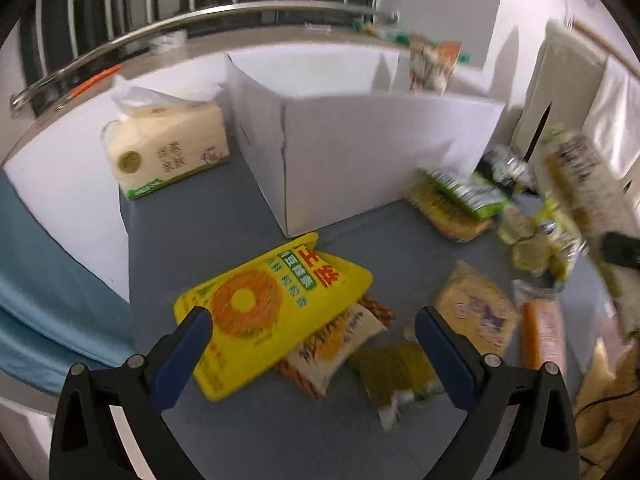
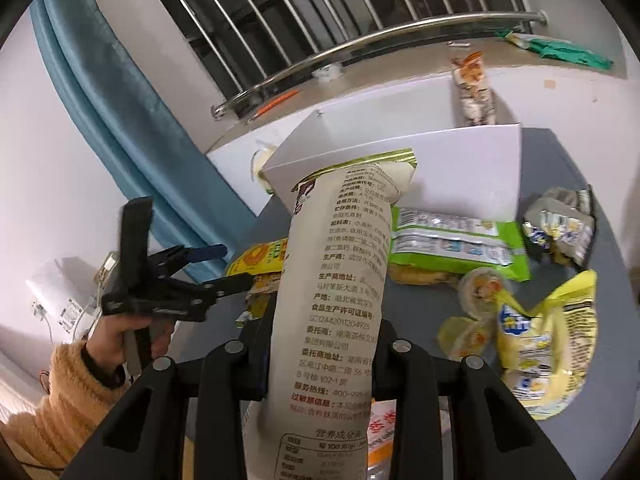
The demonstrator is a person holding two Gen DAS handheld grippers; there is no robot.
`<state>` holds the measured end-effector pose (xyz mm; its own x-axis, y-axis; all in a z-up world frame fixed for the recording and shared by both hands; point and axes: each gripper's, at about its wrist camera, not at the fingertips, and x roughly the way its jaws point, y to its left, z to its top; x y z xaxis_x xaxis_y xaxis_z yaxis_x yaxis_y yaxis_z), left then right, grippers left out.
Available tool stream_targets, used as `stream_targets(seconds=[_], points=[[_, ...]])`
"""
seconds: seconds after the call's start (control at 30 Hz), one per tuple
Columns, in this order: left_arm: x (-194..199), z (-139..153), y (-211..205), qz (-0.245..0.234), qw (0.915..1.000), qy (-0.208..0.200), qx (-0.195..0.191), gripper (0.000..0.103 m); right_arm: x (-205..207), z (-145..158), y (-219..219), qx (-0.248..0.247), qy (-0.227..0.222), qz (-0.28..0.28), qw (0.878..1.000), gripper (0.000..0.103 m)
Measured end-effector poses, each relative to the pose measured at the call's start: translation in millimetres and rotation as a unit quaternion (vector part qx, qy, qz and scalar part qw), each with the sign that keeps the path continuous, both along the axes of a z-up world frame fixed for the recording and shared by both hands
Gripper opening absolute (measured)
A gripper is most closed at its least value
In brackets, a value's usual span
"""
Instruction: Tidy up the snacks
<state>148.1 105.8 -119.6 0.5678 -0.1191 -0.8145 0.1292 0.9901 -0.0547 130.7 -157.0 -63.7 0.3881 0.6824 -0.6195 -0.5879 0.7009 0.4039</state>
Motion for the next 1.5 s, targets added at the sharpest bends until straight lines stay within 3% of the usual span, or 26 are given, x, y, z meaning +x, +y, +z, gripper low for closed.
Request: stream_targets(seconds=[0.17, 0.37, 0.43, 0.6, 0.7, 0.83, 0.93, 0.97, 1.0, 1.1, 1.5], points=[[31, -22, -9, 0.007, 0.9983, 0.040, 0.042, 0.103, 0, 0, -9, 0.000, 0.002, 0.000, 1.000, 0.037], [55, -29, 3, 0.024, 0.9978, 0.055, 0.028, 0.102, -1, -9, -9, 0.001, 0.010, 0.000, 1.000, 0.037], [57, -26, 5, 0.022, 0.9976, 0.061, 0.025, 0.094, -2, -10, -11, -0.002, 0.010, -0.003, 1.000, 0.037], [52, -13, 1, 0.021, 0.9979, 0.058, 0.017, 0.056, -4, -8, -12, 0.003, 0.007, -0.003, 1.000, 0.037], [43, -4, -3, 0.021, 0.9986, 0.047, 0.015, 0.043, -5, -5, -11, 0.007, 0.006, -0.002, 1.000, 0.037], [21, 18, 1, 0.031, 0.9992, 0.009, -0.022, 0.037, -9, -2, -7, 0.002, -0.001, 0.003, 1.000, 0.037], [3, 33, -3, 0.028, 0.9994, -0.008, -0.021, 0.028, -11, 0, -4, 0.002, -0.003, 0.005, 1.000, 0.037], [-2, 39, -3, 0.027, 0.9991, -0.016, -0.027, 0.012, -12, 1, -3, 0.002, -0.004, 0.006, 1.000, 0.037], [-4, 43, -2, 0.034, 0.9986, -0.028, -0.029, 0.009, -12, 1, -2, 0.003, -0.005, 0.007, 1.000, 0.037], [-14, 63, 3, 0.034, 0.9963, -0.053, -0.058, 0.006, -13, 6, 2, 0.004, -0.012, 0.009, 1.000, 0.037], [-22, 118, -11, 0.025, 0.9876, -0.132, -0.082, 0.005, -6, 21, 4, 0.003, -0.034, 0.003, 0.999, 0.037]])
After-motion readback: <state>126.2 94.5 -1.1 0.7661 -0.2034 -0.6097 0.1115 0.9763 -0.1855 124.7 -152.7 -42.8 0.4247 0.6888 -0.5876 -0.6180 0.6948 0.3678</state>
